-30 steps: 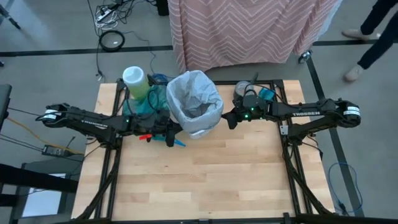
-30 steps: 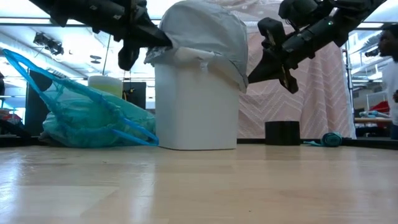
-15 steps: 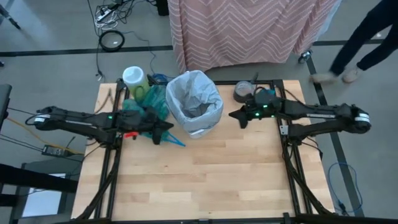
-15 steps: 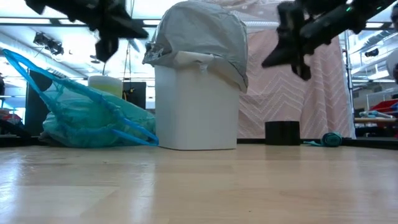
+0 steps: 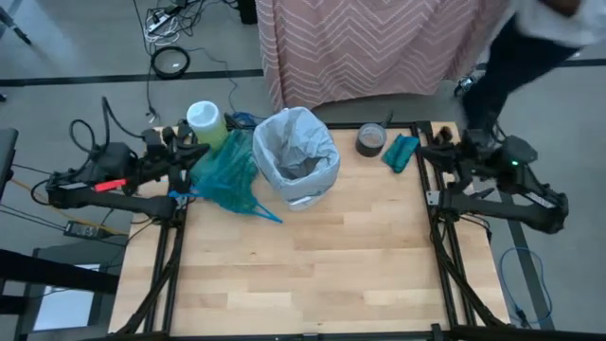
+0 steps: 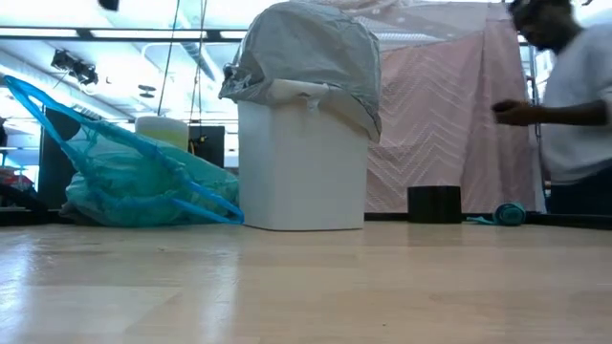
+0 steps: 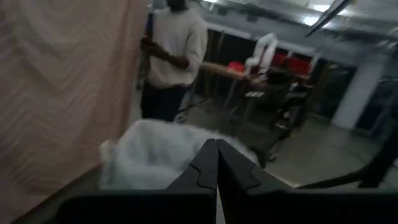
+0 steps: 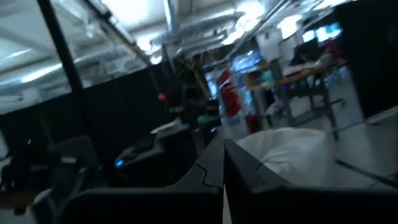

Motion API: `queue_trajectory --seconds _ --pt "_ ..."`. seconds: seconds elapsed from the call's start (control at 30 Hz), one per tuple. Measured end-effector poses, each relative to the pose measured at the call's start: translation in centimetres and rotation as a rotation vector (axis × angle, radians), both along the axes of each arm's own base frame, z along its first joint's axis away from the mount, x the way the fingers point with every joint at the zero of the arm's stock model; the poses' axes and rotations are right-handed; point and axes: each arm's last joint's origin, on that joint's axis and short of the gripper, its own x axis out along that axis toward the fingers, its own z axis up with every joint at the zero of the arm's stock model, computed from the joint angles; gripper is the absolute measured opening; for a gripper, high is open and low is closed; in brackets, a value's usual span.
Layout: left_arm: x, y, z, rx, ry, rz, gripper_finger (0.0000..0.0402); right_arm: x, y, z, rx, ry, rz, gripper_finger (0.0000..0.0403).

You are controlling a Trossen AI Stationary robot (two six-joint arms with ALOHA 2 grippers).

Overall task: Place trash/remove bag and relplace
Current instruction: Return to Home Position

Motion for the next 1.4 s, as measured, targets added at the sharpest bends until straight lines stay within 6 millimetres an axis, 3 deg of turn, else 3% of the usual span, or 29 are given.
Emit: queue_trajectory --seconds 0.13,0.23,0.5,0.67,0.87,1.3,1.4 --pt "-1.5 0.2 -1.8 -0.047 0.062 0.038 0.0008 -2.5 0.6 -1.1 0.016 -0.001 -0.053 0.0" --pt "-2.0 0.2 -3.2 -0.091 0.055 0.036 0.0007 -3.2 0.8 -2.0 0.025 -0.027 -0.059 0.0" --pt "-2.1 0.1 -7.6 -0.144 -0.01 -0.001 0.0007 0.8 -0.1 -7.6 0.138 -0.185 0.095 0.0" --pt "-2.7 0.0 -9.8 -0.169 -0.045 -0.085 0.0007 1.7 0.0 -9.6 0.129 -0.288 0.109 0.0" --pt "-3.0 -0.1 -12.1 -0.164 0.016 -0.108 0.0007 2.3 0.6 -10.8 0.082 -0.232 0.116 0.0" --pt "-0.4 -0.4 -16.9 -0.165 0.085 -0.139 0.0007 4.4 1.7 -15.8 0.092 -0.017 0.059 0.0" --pt "-0.1 -0.3 -17.5 -0.164 0.09 -0.13 0.0007 4.4 1.8 -16.1 0.047 0.024 0.031 0.0"
